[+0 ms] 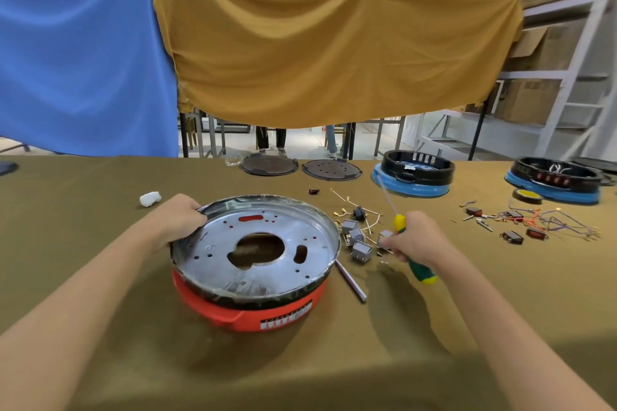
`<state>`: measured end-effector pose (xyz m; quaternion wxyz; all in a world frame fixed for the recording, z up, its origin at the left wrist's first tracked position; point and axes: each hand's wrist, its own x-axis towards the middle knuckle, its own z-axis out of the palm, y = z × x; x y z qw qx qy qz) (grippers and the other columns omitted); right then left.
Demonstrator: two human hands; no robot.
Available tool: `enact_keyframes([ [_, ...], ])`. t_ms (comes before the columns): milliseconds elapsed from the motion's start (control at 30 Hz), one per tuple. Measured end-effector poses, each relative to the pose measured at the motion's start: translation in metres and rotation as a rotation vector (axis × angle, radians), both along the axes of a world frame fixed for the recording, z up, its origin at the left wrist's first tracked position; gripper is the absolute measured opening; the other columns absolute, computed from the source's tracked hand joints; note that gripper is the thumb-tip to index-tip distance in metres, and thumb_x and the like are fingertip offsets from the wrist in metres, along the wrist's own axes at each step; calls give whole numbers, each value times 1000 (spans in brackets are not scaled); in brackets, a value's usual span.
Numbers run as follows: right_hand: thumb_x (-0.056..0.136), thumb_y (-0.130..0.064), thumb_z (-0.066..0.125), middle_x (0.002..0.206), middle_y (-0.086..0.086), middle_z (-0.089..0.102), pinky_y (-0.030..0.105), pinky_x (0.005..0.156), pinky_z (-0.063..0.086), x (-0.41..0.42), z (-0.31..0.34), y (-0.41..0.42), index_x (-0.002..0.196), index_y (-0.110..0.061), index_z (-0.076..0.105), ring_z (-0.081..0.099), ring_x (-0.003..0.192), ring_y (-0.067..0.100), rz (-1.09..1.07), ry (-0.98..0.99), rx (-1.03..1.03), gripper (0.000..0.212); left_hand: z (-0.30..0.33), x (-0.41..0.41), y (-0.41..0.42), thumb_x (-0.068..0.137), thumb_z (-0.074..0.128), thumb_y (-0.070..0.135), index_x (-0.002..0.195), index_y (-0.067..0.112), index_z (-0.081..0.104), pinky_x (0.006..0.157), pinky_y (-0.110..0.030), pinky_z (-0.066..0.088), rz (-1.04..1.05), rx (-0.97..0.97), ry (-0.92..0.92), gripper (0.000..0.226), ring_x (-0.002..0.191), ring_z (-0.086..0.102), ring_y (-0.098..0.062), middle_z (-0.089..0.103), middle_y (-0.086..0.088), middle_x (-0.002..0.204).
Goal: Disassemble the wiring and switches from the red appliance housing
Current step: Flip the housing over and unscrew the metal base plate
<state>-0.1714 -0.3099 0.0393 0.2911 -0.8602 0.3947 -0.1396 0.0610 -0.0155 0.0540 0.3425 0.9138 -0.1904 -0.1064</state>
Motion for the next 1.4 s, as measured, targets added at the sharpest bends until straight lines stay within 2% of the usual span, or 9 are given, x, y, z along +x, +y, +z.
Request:
enact_keyframes([
  [167, 92, -30, 72, 88, 17, 72, 29, 56, 57, -9, 21, 19, 100, -3, 58, 63, 62, 18, 101, -227, 296, 32, 8, 1, 16, 90, 45, -1, 89, -10, 62, 46, -28, 49, 85, -56, -5, 20, 65, 60, -32, 67, -26, 88],
  [267, 85, -47, 75, 95, 20, 73, 29, 55, 56, -7, 21, 49, 109, -7, 57, 69, 65, 22, 237, -211, 564, 50, 12, -4, 28, 85, 40, -7, 87, -10, 59, 54, -37, 56, 106, -62, 9, 19, 62, 60, -34, 64, -25, 80],
  [467, 88, -22, 76, 98, 24, 67, 37, 67, 57, 29, -6, 87, 112, 5, 57, 64, 75, 29, 284, -346, 803, 41, 23, -26, 37, 81, 44, -10, 100, -11, 61, 57, -39, 61, 64, -84, 106, 26, 63, 72, -36, 72, -22, 85],
  [633, 83, 1, 62, 82, 20, 68, 31, 55, 56, 44, 1, 74, 104, 8, 56, 66, 56, 23, 175, -398, 653, 23, 32, -45, 43, 92, 50, 7, 109, 2, 62, 55, -32, 59, -36, -9, 252, 21, 69, 75, -28, 70, -20, 94],
  [833, 73, -8, 61, 63, 7, 44, 25, 46, 42, 41, 20, 50, 72, -11, 46, 45, 52, 19, 204, -229, 405, 16, 28, -44, 48, 92, 56, 29, 106, 9, 70, 56, -33, 58, -84, 98, 327, 28, 79, 75, -25, 72, -12, 101],
  [933, 71, -13, 64, 71, 8, 46, 27, 51, 44, 43, 23, 49, 79, -11, 48, 46, 63, 21, 222, -175, 405, 18, 14, -45, 35, 94, 56, 22, 116, 10, 61, 59, -37, 60, -51, -9, 335, 26, 83, 75, -29, 66, -14, 115],
  [1100, 73, -19, 67, 84, 13, 53, 38, 64, 46, 44, 19, 43, 90, -6, 50, 50, 73, 24, 236, -125, 400, 27, 13, -43, 21, 89, 47, 3, 106, 7, 60, 54, -31, 59, -90, 16, 243, 21, 70, 75, -24, 76, -12, 84],
  [1233, 88, -32, 62, 105, 11, 61, 38, 80, 52, 44, 23, 41, 105, -14, 50, 61, 91, 22, 272, -55, 318, 28, 17, -46, 17, 92, 49, 8, 120, 10, 50, 59, -34, 61, -139, 191, 193, 29, 81, 74, -25, 70, -13, 105],
  [1400, 99, -17, 43, 85, 3, 45, 29, 63, 38, 47, 46, 46, 94, -19, 42, 41, 70, 14, 420, -52, 35, 6, 12, -39, 3, 96, 54, 33, 147, 29, 26, 84, -31, 49, -282, 213, -170, 59, 93, 59, -15, 38, -9, 145],
])
